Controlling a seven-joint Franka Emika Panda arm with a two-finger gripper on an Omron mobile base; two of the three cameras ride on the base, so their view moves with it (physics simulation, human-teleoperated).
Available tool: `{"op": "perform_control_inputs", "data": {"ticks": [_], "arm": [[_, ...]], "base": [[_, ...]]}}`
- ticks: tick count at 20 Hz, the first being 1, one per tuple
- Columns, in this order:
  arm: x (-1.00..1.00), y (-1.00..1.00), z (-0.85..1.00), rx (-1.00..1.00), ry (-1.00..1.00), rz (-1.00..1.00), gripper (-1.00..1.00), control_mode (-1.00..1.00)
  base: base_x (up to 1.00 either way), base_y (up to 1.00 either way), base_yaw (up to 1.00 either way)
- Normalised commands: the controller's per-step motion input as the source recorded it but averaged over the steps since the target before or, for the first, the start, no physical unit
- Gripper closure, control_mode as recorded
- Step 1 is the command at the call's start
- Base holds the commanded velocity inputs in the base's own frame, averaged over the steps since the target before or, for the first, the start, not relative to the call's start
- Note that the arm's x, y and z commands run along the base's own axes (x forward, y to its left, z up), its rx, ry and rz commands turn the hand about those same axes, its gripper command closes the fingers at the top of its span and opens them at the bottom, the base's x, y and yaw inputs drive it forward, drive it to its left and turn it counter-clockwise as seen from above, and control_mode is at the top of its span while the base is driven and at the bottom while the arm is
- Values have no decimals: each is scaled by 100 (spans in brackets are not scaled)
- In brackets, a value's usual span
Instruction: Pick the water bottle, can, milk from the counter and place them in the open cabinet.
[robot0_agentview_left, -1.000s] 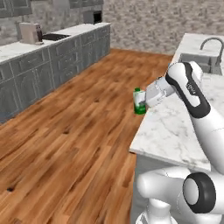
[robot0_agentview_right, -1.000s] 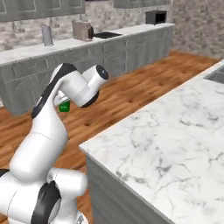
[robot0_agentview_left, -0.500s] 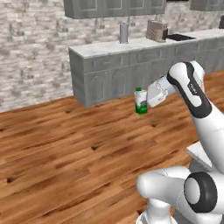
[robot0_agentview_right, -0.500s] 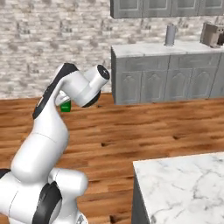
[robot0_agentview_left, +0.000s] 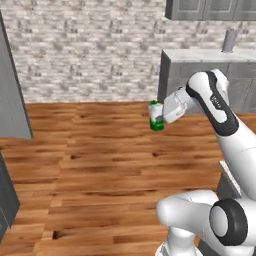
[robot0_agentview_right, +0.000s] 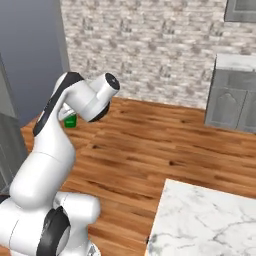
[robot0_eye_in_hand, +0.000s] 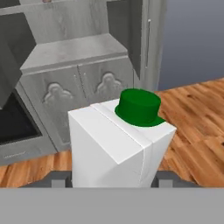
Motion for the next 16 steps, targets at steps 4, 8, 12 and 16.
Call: {"op": "perform_control_inputs", "data": {"ticks": [4,8,12,16], "arm": [[0,0,0,0,0,0,100,100],[0,0,0,0,0,0,100,100],[0,0,0,0,0,0,100,100],[0,0,0,0,0,0,100,100]], "base": [[-68,-100,50],[-41,-88,28],[-20,-12,47],[-5,0,64]]}}
